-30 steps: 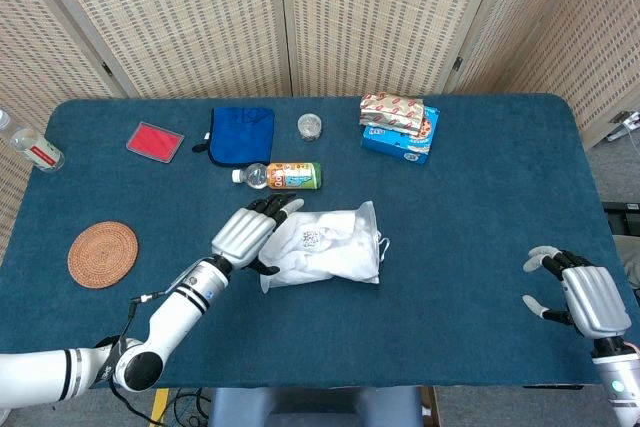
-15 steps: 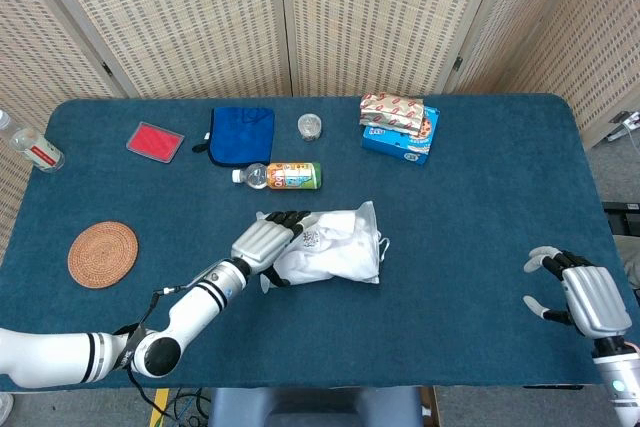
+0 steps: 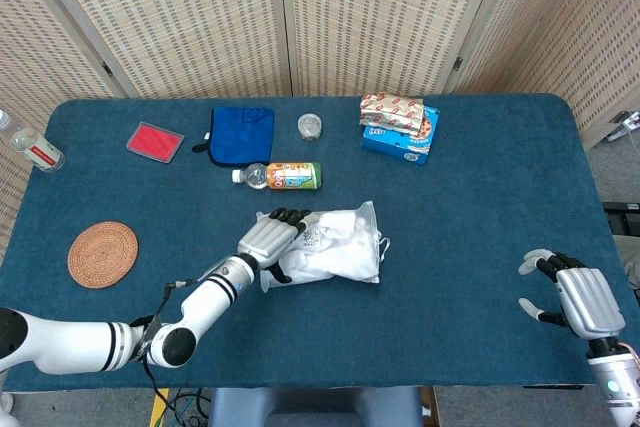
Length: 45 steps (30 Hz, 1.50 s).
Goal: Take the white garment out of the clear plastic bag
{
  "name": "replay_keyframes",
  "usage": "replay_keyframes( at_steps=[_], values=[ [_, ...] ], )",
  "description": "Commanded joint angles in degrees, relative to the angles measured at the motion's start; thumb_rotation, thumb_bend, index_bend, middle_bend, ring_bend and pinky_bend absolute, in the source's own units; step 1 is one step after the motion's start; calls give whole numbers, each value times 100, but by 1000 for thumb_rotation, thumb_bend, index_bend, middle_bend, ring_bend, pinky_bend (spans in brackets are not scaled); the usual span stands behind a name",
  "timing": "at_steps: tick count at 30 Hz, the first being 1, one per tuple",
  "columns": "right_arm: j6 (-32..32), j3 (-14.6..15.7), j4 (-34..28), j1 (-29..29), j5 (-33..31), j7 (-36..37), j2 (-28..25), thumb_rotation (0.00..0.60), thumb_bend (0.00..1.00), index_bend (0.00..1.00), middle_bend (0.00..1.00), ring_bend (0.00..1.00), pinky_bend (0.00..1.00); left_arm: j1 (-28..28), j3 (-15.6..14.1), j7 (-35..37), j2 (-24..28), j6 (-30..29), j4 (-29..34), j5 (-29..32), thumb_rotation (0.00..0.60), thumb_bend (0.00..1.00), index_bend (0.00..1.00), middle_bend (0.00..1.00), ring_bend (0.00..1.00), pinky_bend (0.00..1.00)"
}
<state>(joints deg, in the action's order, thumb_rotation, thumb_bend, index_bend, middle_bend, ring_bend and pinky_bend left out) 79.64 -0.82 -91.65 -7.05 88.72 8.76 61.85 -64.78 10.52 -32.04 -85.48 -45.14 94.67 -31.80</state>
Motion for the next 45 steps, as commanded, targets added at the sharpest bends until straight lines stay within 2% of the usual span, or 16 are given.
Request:
replay_keyframes(
  at_steps=[1, 12, 20, 23, 26, 31, 39, 45],
  values=[
    [-5, 4, 1, 1, -6, 4, 5, 600, 132, 441, 342, 318, 428, -112, -9, 52, -88, 19, -153, 144, 600, 0, 0, 0, 0, 0],
    [-44, 29, 17, 0, -21, 11, 38, 600, 133, 440, 345, 318, 428, -329, -215, 35, -274, 100, -430, 157, 600, 0, 0, 0, 0, 7],
    [-60, 30, -11, -23, -3, -18, 59, 600, 132, 440, 349, 318, 428, -322, -361, 108, -499, 30, -760, -231, 600, 0, 0, 0, 10, 256],
    [-82, 26, -23, -38, -12, -29, 64, 600, 132, 440, 352, 318, 428, -286, -414, 119, -606, -65, -867, -439, 600, 0, 0, 0, 81, 351],
    [-100, 19, -36, -54, -18, -39, 71, 600, 133, 441, 354, 318, 428, -244, -469, 89, -725, -205, -971, -636, 600, 0, 0, 17, 140, 404],
    [-131, 16, -65, -80, -19, -69, 89, 600, 133, 440, 357, 319, 428, -147, -512, 77, -897, -426, -1106, -963, 600, 0, 17, 120, 233, 478],
    [-162, 15, -80, -103, -30, -73, 114, 600, 135, 440, 364, 320, 428, 61, -543, 56, -1111, -864, -1306, -1556, 600, 7, 195, 291, 375, 565],
    [-184, 9, -78, -120, -49, -51, 138, 600, 138, 440, 369, 320, 428, 310, -536, 229, -1324, -1284, -1510, -2200, 600, 146, 345, 430, 486, 632]
  ],
)
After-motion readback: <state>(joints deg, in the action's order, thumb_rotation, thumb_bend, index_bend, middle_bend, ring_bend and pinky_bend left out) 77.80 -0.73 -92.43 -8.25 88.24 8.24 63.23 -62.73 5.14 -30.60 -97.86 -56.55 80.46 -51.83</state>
